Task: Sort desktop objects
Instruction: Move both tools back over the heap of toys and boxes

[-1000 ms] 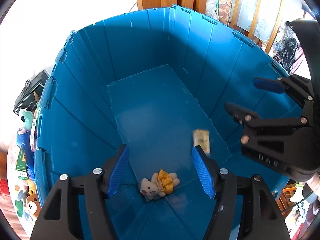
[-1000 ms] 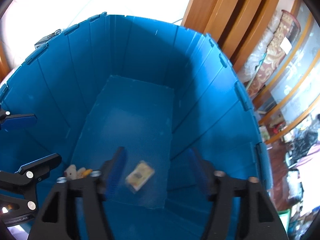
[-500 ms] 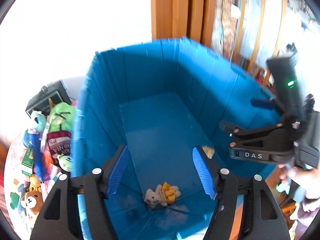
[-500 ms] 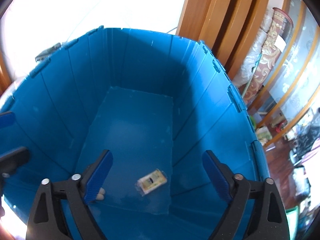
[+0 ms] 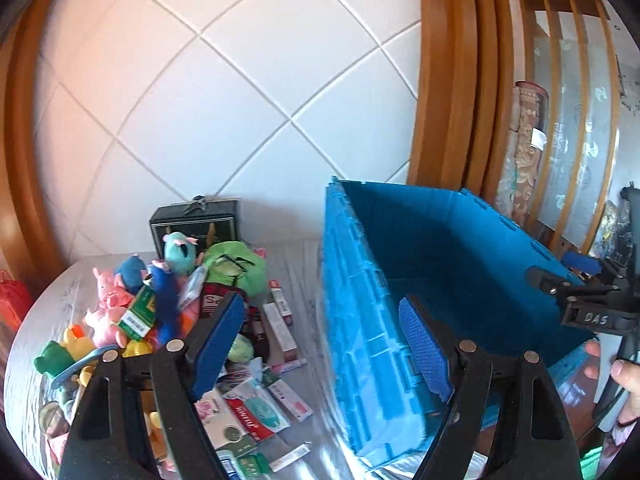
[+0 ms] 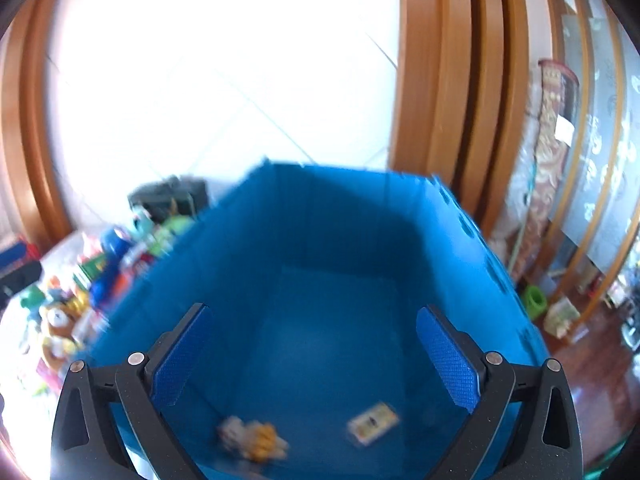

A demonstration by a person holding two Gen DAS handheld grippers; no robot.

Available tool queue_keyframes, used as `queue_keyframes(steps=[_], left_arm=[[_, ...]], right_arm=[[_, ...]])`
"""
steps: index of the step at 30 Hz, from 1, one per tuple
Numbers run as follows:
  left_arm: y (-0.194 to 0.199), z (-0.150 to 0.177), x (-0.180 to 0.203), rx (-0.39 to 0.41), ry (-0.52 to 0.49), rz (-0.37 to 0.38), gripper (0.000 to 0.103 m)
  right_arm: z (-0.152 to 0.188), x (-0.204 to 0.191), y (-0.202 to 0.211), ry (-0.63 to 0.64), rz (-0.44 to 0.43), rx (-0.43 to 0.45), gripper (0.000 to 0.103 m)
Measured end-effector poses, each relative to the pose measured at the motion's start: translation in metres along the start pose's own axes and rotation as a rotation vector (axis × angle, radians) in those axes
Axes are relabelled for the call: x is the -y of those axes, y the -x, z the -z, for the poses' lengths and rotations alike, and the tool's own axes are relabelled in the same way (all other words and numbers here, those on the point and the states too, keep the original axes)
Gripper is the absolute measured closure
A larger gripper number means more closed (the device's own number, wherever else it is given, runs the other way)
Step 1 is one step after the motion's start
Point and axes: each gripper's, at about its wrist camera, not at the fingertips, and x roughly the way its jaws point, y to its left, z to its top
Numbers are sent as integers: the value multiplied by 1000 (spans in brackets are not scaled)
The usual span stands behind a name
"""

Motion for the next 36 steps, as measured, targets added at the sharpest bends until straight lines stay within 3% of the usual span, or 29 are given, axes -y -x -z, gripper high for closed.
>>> queue_keyframes(steps=[3, 8, 16, 21, 26, 31, 36], left_arm=[[1, 8, -39, -19, 15, -51, 23], [7, 33, -112, -48, 78, -143, 23], [28, 77, -255, -99, 175, -326, 23], [35, 105, -331, -156, 223, -402, 23], [28, 123, -385, -194, 238, -400, 23], [13, 131, -429, -230, 250, -364, 23], [-11, 134, -456, -269, 254, -335, 23]], right_arm=[[-8, -26, 6, -17, -49, 51, 0], [-18, -65, 1, -54, -175, 40, 0], [-24, -144, -13, -7, -202, 22, 0], [-28, -189, -22, 3, -209, 15, 0], [-29, -236, -33, 13, -208, -6, 0], [-25, -276, -57, 0, -148, -22, 0], [-12, -301, -103, -28, -124, -136, 0]])
